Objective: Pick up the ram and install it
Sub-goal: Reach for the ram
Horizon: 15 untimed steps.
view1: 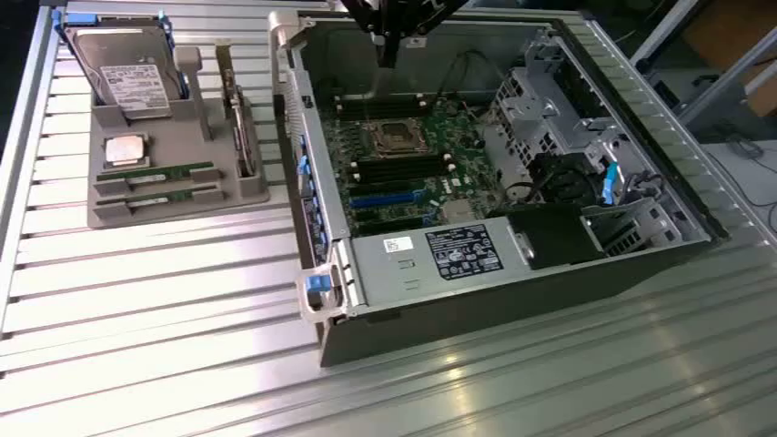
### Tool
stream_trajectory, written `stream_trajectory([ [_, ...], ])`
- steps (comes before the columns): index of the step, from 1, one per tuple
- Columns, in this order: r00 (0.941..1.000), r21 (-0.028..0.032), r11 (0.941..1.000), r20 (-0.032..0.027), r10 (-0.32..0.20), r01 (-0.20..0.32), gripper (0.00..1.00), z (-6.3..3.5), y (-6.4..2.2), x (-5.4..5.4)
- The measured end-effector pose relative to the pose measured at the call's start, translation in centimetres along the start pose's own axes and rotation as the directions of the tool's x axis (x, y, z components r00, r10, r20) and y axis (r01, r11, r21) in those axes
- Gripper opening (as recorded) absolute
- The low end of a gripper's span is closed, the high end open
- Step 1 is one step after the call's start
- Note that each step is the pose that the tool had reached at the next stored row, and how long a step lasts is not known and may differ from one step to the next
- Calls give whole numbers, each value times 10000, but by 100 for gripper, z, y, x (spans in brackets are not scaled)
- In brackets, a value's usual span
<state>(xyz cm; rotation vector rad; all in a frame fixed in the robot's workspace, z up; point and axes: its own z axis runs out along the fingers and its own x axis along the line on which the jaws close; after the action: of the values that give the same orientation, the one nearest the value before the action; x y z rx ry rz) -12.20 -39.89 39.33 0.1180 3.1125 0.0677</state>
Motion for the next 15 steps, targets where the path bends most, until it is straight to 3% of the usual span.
stream_trajectory([
  [1, 10000, 0, 10000, 0, 0, 0, 11, -5, -13, 172],
  [15, 10000, -1, 10000, 7, -1, 1, 11, -17, -45, 597],
])
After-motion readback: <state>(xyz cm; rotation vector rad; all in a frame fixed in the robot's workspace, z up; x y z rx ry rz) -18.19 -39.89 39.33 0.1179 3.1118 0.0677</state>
